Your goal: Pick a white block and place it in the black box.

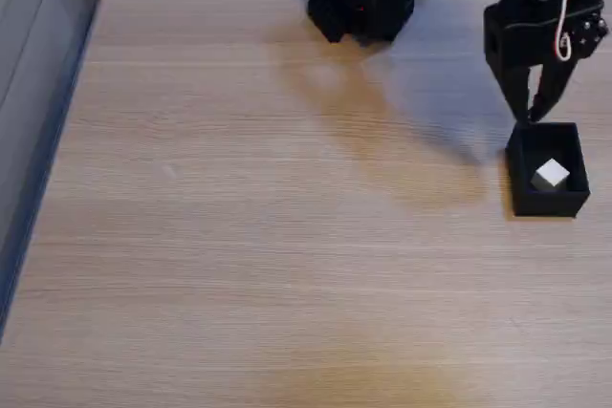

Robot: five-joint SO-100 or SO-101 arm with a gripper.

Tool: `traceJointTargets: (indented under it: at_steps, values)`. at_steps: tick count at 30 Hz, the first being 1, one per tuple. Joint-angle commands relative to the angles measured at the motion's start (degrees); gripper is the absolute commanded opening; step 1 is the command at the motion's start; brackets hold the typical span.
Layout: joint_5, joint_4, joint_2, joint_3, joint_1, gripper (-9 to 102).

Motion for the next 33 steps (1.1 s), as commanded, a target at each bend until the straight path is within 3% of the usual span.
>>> traceJointTargets:
  at_steps: [1, 8, 14, 24, 33]
  values:
    - [-6.68, -1.49, 10.2, 9.76, 4.13, 0]
    - [-19.86, -13.89, 33.66, 40.25, 13.36, 0]
    - [-25.31, -15.47, 53.44, 59.94, 17.84, 0]
    - [-21.18, -6.24, 79.54, 79.1, 21.88, 0]
    - [-22.59, -0.09, 88.68, 87.98, 26.28, 0]
